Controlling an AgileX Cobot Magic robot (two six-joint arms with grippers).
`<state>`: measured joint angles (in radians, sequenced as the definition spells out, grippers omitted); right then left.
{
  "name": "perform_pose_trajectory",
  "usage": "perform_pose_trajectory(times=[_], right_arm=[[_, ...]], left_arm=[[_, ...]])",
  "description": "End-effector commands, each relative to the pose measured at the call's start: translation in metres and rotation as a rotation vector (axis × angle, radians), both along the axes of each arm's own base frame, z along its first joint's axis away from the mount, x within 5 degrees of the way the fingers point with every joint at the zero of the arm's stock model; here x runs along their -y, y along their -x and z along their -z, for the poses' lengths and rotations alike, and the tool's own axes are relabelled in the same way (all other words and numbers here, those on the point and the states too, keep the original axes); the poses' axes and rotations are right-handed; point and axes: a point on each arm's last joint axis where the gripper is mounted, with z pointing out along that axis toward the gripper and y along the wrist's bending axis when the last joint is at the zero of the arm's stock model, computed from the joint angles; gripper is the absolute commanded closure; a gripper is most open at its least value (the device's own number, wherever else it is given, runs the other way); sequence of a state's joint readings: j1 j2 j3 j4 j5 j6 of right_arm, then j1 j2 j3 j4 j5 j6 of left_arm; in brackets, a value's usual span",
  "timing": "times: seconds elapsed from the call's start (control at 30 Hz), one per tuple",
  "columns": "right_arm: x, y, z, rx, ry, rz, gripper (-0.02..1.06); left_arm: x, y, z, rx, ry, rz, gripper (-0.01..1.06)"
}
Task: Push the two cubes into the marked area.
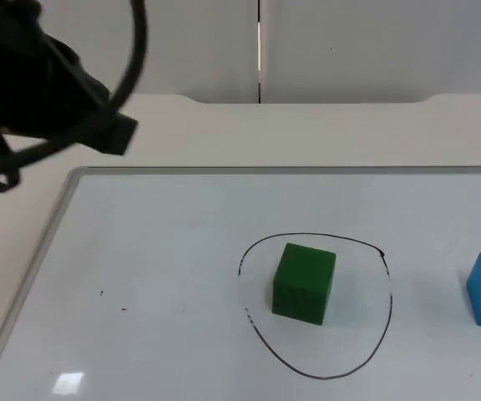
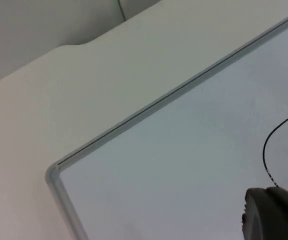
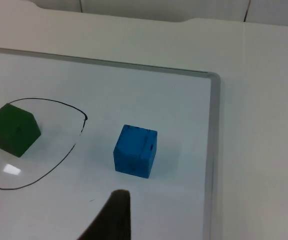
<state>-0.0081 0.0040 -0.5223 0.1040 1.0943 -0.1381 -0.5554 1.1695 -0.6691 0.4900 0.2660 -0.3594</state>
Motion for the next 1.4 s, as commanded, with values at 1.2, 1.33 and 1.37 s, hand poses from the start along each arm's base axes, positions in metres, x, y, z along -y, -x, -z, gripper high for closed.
perform_pose_trajectory(times=[1.2,1.33,1.37], right_arm=[[0.0,-0.001,0.0,0.011,-0.001,0.005,-0.01],[0.0,-0.001,0.0,0.011,-0.001,0.005,-0.01],[0.0,-0.001,0.0,0.011,-0.001,0.005,-0.01]], left_arm=[[-0.071,0.115,-0.074,0.134,0.16,-0.034,1.05],[-0.071,0.125,-0.077,0.132,0.207,0.015,1.05],[-0.071,0.129,-0.076,0.127,0.203,0.035,1.05]])
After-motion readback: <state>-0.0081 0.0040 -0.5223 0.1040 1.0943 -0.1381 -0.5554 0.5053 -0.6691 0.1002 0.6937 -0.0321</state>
